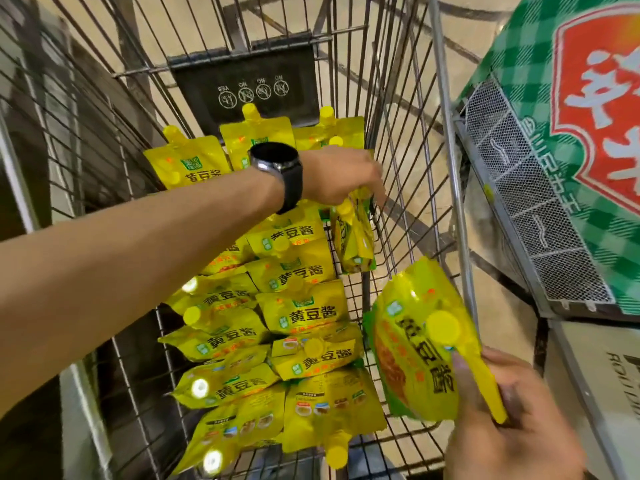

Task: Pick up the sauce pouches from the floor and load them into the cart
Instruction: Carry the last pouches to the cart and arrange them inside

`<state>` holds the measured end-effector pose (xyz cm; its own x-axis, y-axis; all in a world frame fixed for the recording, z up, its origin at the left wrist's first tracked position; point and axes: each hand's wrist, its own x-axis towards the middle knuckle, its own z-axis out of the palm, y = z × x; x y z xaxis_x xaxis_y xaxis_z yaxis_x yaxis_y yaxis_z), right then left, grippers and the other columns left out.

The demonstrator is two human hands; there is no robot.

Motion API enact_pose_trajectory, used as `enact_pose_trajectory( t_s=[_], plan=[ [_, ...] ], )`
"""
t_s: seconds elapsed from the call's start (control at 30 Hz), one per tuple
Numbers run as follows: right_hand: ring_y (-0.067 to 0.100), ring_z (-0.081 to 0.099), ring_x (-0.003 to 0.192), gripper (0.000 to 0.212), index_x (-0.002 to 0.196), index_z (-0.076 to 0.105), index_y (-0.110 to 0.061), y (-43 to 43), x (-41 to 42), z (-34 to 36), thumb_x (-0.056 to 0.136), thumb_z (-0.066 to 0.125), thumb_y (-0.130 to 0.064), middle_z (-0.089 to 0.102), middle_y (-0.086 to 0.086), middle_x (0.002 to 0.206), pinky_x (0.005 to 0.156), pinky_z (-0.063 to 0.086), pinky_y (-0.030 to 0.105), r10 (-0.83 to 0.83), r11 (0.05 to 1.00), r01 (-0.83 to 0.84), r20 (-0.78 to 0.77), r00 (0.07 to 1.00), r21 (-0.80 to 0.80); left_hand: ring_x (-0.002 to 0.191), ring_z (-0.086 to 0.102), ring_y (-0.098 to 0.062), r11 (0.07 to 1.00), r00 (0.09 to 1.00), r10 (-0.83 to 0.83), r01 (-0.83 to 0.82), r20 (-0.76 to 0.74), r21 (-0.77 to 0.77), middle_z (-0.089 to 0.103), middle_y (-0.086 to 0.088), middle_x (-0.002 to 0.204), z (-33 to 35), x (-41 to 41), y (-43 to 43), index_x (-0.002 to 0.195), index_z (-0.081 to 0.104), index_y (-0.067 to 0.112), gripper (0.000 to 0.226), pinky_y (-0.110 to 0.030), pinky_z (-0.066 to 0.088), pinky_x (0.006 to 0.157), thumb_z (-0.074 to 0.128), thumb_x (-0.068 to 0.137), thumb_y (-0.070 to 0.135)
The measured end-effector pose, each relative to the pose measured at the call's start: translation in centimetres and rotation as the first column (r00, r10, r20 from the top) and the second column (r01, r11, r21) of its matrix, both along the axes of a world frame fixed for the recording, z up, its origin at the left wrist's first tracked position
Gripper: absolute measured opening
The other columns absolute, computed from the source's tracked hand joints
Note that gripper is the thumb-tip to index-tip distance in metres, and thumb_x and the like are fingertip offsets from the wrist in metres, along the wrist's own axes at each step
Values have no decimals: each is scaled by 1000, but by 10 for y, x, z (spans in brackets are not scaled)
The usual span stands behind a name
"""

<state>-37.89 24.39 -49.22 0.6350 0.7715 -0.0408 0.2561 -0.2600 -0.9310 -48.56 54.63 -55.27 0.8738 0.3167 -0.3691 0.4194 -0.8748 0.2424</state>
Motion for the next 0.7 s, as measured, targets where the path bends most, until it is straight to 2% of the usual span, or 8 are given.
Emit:
enact_pose_trajectory(
  t_s=[0.13,0.23,0.33,0.4,0.47,0.53,0.6,0.7],
  plan=[
    [-1,55,71,27,73,59,-23,16,-4,-7,72,63,4,61,-9,79,60,37,4,-38,999,42,185,982,-19,120,55,-24,999,998,34,-34,-45,7,64,1,124,0,-3,-2,126,65,36,64,-37,47,82,51,83,-9],
    [3,53,79,37,80,58,-7,18,-21,-27,61,57,25,57,2,87,65,39,9,149,974,-98,254,956,-204,118,56,-23,998,997,70,-70,-20,8,65,3,124,-3,-7,-6,125,65,36,64,-41,50,89,50,84,-11],
    [13,55,78,38,85,57,-12,7,-31,-63,69,59,22,58,1,86,68,38,10,194,915,-97,216,957,-393,115,57,-24,995,996,92,-92,-20,-33,66,1,121,-6,-14,-4,123,67,36,62,-45,52,88,52,82,-9],
    [19,59,76,36,83,55,-17,1,-33,-79,74,59,19,59,-1,82,63,40,20,161,855,-50,172,972,-517,112,60,-24,993,995,91,-94,-31,-73,68,1,119,-9,-19,-3,119,69,37,60,-46,52,88,56,81,-7],
    [13,59,70,30,84,53,-18,0,-29,-85,81,61,12,60,-4,77,55,35,19,144,801,-22,157,977,-599,111,62,-22,989,996,80,-84,-41,-121,69,2,119,-11,-24,-3,115,71,35,55,-45,52,89,58,82,-8],
    [14,61,73,26,97,54,-20,6,-28,-78,84,68,-2,63,-6,83,56,39,23,224,765,-53,188,956,-642,110,63,-20,979,996,91,-93,-23,-181,69,3,121,-10,-27,-1,111,74,33,48,-44,51,91,61,84,-5],
    [19,65,90,42,119,54,-25,15,-31,-71,83,74,-17,68,-6,99,67,49,30,320,753,-117,205,925,-648,110,64,-19,971,994,112,-110,-4,-214,70,4,121,-7,-29,1,111,75,31,36,-42,50,93,68,86,5],
    [21,68,91,50,131,58,-24,31,-30,-71,84,73,-14,72,-2,104,76,54,32,386,782,-169,253,887,-600,103,63,-15,957,989,148,-143,1,-251,72,6,117,-7,-27,0,112,76,26,29,-35,49,87,78,84,29]
  ],
)
